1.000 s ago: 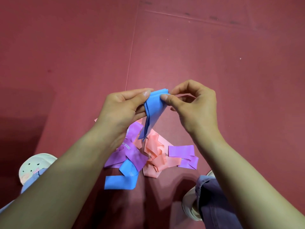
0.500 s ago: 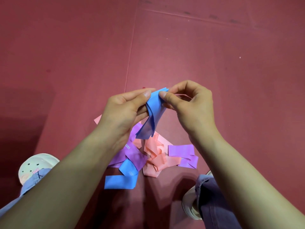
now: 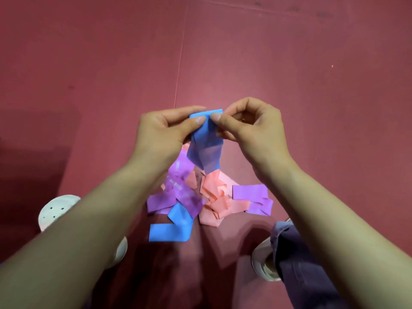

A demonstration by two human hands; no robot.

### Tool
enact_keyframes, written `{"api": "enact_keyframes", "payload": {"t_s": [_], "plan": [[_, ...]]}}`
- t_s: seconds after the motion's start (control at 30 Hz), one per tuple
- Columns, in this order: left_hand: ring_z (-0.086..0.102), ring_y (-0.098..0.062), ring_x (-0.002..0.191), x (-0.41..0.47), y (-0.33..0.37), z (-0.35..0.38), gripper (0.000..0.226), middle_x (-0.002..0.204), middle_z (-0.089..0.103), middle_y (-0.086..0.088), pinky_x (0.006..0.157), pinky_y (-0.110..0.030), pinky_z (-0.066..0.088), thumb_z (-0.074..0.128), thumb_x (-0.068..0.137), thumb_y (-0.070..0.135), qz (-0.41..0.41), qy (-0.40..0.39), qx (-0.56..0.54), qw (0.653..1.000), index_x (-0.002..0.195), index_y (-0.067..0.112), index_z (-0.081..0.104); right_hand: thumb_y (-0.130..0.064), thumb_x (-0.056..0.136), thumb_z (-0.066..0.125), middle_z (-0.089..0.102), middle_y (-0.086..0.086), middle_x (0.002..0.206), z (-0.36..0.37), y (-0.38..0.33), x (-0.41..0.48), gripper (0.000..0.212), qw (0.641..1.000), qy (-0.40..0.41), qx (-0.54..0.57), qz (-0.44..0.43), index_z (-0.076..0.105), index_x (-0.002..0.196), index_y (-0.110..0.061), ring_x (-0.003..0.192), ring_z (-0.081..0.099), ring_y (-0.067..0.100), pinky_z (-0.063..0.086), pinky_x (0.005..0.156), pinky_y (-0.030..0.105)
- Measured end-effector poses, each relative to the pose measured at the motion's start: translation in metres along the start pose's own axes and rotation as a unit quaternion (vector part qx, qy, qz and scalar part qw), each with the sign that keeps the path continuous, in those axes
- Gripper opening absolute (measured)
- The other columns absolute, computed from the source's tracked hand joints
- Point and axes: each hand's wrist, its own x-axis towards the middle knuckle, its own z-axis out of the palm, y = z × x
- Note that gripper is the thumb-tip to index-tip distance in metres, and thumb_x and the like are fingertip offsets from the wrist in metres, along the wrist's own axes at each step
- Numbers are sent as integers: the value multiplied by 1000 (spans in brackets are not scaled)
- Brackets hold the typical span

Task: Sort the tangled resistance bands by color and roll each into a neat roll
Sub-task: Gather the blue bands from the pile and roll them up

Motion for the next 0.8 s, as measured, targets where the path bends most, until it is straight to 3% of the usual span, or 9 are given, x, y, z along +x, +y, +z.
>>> {"api": "enact_keyframes", "payload": {"t_s": [0.1, 0.2, 0.37, 0.43, 0.53, 0.6, 0.67, 0.73, 0.8], "plan": [[65, -18, 88, -2, -5, -22, 27, 99, 71, -14, 86, -27, 57, 62, 86, -3, -18, -24, 33, 999, 110, 10, 67, 2, 79, 72, 59, 1, 69, 6, 13, -7, 23, 998, -50, -2, 44, 54, 85, -11, 58, 59, 7, 53, 54, 23], [59, -17, 88, -6, -26, -44, 28, 98, 68, -13, 90, -31, 53, 61, 87, -3, -30, -10, 75, 997, 111, 10, 65, 0, 80, 72, 60, 5, 79, 17, 47, -13, 30, 989, -58, -23, 135, 53, 101, -11, 69, 60, 14, 52, 59, 26], [57, -6, 76, -13, -92, -69, 26, 83, 66, 2, 78, -21, 48, 61, 88, -3, -86, 46, 100, 990, 109, 10, 67, 5, 83, 64, 58, 6, 71, 31, 130, -30, 14, 951, -100, -122, 265, 61, 86, -8, 64, 54, 16, 46, 57, 26], [56, -1, 69, -10, -113, -71, 26, 84, 66, -2, 70, -13, 46, 61, 88, -3, -105, 56, 109, 987, 111, 7, 67, 4, 85, 60, 59, 5, 70, 32, 162, -34, 16, 934, -113, -155, 303, 62, 78, -10, 65, 56, 16, 47, 56, 23], [58, -14, 81, 1, -141, -74, 27, 101, 66, -13, 79, -25, 50, 62, 87, -3, -125, 88, 100, 983, 112, 6, 66, 4, 87, 53, 59, 10, 73, 41, 211, -41, 25, 904, -132, -173, 368, 62, 71, -12, 63, 54, 20, 46, 56, 24], [59, -20, 88, 9, -157, -76, 24, 105, 67, -17, 86, -34, 50, 63, 87, -1, -144, 105, 99, 979, 111, 4, 67, 6, 86, 50, 60, 8, 71, 51, 241, -48, 24, 878, -176, -216, 389, 67, 83, -11, 55, 52, 16, 47, 50, 20], [58, -19, 87, 15, -171, -80, 22, 102, 67, -16, 83, -34, 50, 64, 87, 1, -165, 110, 99, 975, 108, 7, 68, 7, 84, 49, 67, 9, 89, 62, 267, -59, 32, 855, -253, -262, 370, 68, 103, -9, 65, 60, 17, 55, 66, 27], [59, -18, 85, 19, -180, -82, 21, 100, 67, -13, 80, -32, 50, 64, 87, 1, -172, 109, 101, 974, 105, 12, 68, 3, 84, 51, 63, 9, 122, 72, 283, -68, 41, 831, -331, -316, 317, 63, 121, -11, 97, 64, 27, 51, 92, 35], [60, -18, 85, 20, -184, -86, 22, 100, 68, -11, 81, -33, 50, 63, 87, 0, -171, 107, 101, 974, 104, 14, 68, -3, 83, 56, 59, 10, 128, 79, 293, -73, 45, 811, -366, -368, 268, 58, 126, -16, 108, 60, 33, 47, 96, 36]]}}
